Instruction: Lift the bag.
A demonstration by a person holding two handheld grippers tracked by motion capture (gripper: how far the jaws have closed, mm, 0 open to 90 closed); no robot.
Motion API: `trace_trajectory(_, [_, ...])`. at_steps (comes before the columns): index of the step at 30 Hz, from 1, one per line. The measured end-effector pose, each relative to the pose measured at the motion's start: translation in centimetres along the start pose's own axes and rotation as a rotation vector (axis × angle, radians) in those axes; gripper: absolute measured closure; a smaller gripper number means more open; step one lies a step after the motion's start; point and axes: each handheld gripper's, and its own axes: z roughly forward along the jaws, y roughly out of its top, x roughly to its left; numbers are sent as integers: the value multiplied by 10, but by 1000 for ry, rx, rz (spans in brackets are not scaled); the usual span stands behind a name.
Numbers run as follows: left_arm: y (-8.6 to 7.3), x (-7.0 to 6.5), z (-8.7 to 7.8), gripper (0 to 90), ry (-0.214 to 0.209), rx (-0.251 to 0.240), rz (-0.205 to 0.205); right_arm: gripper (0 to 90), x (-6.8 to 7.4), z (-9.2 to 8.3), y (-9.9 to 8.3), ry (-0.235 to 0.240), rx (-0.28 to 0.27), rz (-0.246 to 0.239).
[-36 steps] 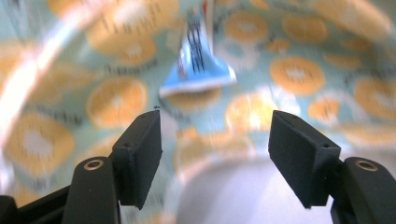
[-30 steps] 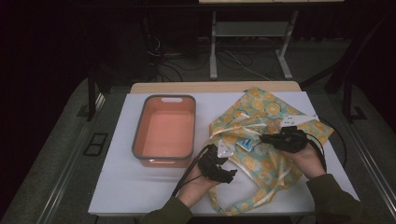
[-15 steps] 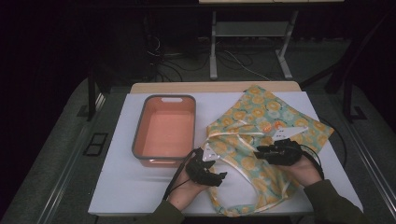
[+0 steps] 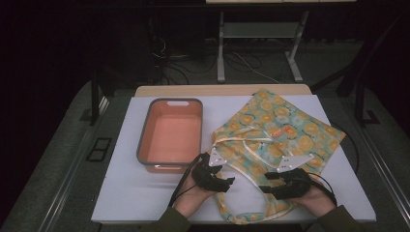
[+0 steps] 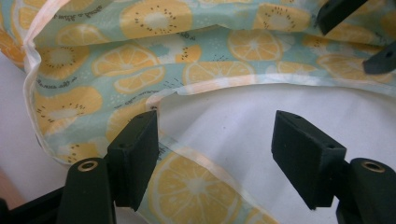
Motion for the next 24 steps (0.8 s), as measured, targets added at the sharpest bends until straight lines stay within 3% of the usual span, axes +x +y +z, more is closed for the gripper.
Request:
trace_trajectory(4, [0,2,0,307,0,-2,-3,439,2,8,-1,13,24,-7])
trace_trajectory(5, [-1,2,0,307,1,-3,-8,452,4,14,-2,4,61,-32])
trace_trajectory(9, [-1,3,-1,307,6,-6,-8,729,2,13,-3,-54,87,-71])
trace_trajectory(10, [0,3,-1,307,6,-5,-4,729,2,13,-3,-54,87,-71])
trace_trajectory(13, [1,1,-1,307,9,-11,0,881,-4,10,-3,-67,90,-68])
trace_trajectory(21, [14,0,-2,302,-12,-69,-21,889,-26,-17,-3,-93,25,-24])
trace_trajectory(24, [22,-6,3,302,-14,-75,-4,889,-32,-23,-5,-97,9,-7])
